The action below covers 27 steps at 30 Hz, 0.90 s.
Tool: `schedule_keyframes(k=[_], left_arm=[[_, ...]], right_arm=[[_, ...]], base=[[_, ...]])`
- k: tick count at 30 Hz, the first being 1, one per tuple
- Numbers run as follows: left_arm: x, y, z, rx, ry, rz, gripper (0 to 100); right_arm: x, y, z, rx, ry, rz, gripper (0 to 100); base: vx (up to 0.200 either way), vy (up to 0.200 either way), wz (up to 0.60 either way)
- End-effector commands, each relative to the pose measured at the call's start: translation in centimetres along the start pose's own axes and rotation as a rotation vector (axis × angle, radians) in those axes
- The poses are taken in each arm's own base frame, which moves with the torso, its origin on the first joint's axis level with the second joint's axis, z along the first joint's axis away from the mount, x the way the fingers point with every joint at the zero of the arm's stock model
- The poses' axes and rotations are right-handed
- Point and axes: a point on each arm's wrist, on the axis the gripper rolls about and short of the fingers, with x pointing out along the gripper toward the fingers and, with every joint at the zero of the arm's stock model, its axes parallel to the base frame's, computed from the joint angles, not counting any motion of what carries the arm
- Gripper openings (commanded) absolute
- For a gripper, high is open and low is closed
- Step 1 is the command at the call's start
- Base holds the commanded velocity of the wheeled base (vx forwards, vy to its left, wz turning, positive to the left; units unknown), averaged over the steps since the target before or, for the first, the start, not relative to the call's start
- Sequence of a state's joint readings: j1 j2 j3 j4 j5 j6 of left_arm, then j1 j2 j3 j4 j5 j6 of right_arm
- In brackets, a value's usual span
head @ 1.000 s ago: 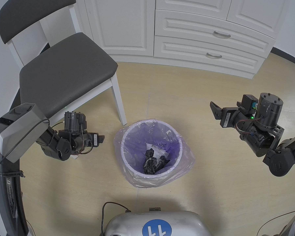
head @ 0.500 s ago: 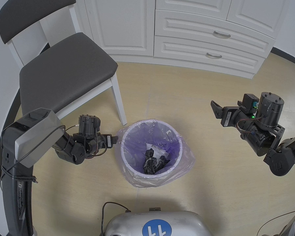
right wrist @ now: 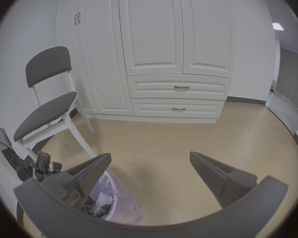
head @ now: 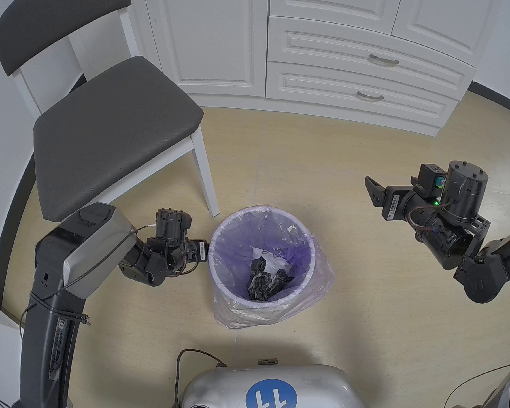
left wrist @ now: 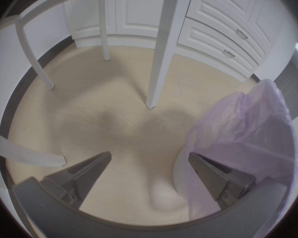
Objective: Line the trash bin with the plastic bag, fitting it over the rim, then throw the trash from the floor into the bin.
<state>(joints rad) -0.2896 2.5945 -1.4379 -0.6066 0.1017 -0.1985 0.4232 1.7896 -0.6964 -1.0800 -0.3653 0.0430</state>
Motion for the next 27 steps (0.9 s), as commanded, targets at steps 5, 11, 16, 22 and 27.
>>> schedule_keyframes(k=[5,11,16,22,27], left_arm=[[-0.7,2.5,1.5,-0.054,-0.030,0.043,100],[-6.3,4.2,3.4,-0.068,-0.076,0.052,100],[-11.6,4.2,1.9,0.011,-0.030,0.028,100],[-17.1,2.5,0.4,0.065,-0.078,-0.043,100],[-22.6,0.5,0.0,0.102,-0.120,-0.129,100]], right_arm=[[0.0,0.2,-0.5,-0.004,0.015,0.004,100],[-0.1,0.4,-0.5,-0.009,0.015,0.004,100],[-1.1,0.4,-0.4,-0.016,0.021,0.015,100],[-3.4,-0.1,-0.2,-0.026,0.040,0.025,100],[-6.5,-0.6,-1.2,-0.091,0.110,0.053,100]], base=[[0.000,0.000,0.00],[0.000,0.000,0.00],[0.000,0.000,0.00],[0.000,0.000,0.00],[0.000,0.000,0.00]])
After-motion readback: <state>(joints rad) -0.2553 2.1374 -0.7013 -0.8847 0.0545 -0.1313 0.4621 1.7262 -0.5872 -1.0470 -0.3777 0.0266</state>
